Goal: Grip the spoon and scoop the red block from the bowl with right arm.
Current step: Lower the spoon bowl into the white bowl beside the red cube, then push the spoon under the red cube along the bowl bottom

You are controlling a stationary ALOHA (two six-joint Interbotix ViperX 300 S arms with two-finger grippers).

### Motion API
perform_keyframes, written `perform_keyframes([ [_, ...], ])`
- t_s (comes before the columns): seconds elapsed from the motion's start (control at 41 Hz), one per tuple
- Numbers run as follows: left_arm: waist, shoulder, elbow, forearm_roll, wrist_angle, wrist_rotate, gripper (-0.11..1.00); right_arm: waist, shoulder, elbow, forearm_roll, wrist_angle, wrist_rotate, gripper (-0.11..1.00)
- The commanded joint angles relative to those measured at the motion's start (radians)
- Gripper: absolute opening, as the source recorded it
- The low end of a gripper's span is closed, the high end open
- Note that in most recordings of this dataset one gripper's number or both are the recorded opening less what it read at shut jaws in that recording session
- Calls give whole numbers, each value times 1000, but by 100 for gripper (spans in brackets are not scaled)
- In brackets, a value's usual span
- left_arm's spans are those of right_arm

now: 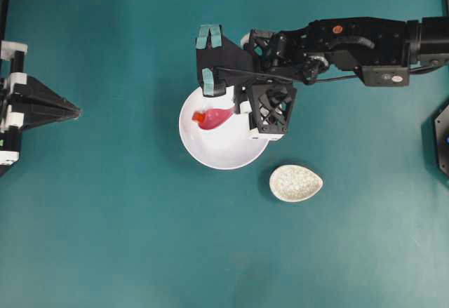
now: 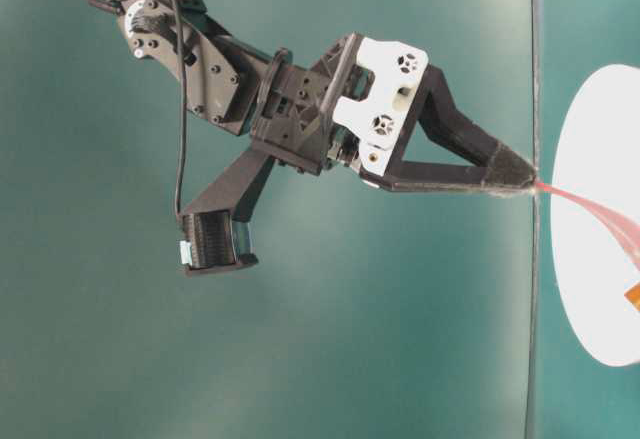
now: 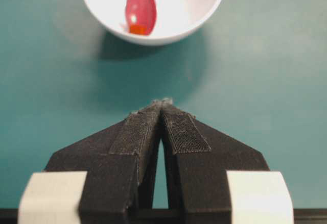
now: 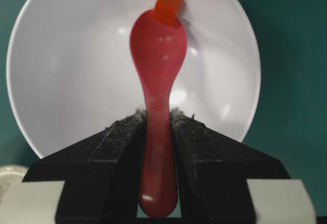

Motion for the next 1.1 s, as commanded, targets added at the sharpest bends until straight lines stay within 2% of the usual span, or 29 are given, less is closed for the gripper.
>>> perform_keyframes([
  [0.0,-2,5,-29,2,-3,3,0,2,-32,-14,8,-17,2,24],
  [0.659,-2,5,-29,2,-2,3,0,26,-106,92,34,-123,2,24],
  [1.073,-2,5,-29,2,8,2,0,26,-109,112,32,-150,2,24],
])
